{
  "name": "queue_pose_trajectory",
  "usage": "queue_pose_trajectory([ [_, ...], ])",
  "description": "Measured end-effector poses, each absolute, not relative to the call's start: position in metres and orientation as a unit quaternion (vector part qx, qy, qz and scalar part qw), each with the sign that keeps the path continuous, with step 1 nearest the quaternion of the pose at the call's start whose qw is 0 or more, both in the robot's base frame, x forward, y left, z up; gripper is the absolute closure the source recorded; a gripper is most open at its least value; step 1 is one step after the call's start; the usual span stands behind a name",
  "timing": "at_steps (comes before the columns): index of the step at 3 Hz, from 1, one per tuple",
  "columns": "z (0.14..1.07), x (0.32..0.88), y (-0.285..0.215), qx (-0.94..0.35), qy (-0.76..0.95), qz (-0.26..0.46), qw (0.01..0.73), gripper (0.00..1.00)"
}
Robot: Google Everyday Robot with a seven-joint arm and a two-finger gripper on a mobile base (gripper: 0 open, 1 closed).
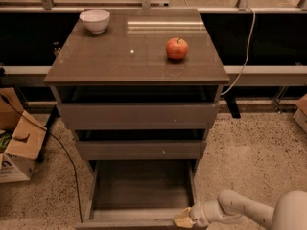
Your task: Close bottom drawer
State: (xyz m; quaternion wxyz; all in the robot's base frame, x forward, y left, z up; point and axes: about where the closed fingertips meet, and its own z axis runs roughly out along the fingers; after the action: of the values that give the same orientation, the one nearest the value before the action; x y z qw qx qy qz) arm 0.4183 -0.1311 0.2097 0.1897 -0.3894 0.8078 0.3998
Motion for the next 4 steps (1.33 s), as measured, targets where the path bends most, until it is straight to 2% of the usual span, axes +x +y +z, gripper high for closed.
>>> queue_pose_trajectory([
  [1, 0.2097, 0.4183, -0.1311, -0.389, 0.808, 0.4, 0.19, 0.97],
  [2, 0.2097, 0.4183, -0.1311, -0.389, 0.808, 0.4, 0.19, 0.75],
  [3, 0.2097, 0.4183, -0.1311, -0.389, 0.808, 0.4, 0.19, 0.44],
  [4, 0.2098, 0.4183, -0.131, -0.389, 0.808, 0.4, 0.19, 0.2],
])
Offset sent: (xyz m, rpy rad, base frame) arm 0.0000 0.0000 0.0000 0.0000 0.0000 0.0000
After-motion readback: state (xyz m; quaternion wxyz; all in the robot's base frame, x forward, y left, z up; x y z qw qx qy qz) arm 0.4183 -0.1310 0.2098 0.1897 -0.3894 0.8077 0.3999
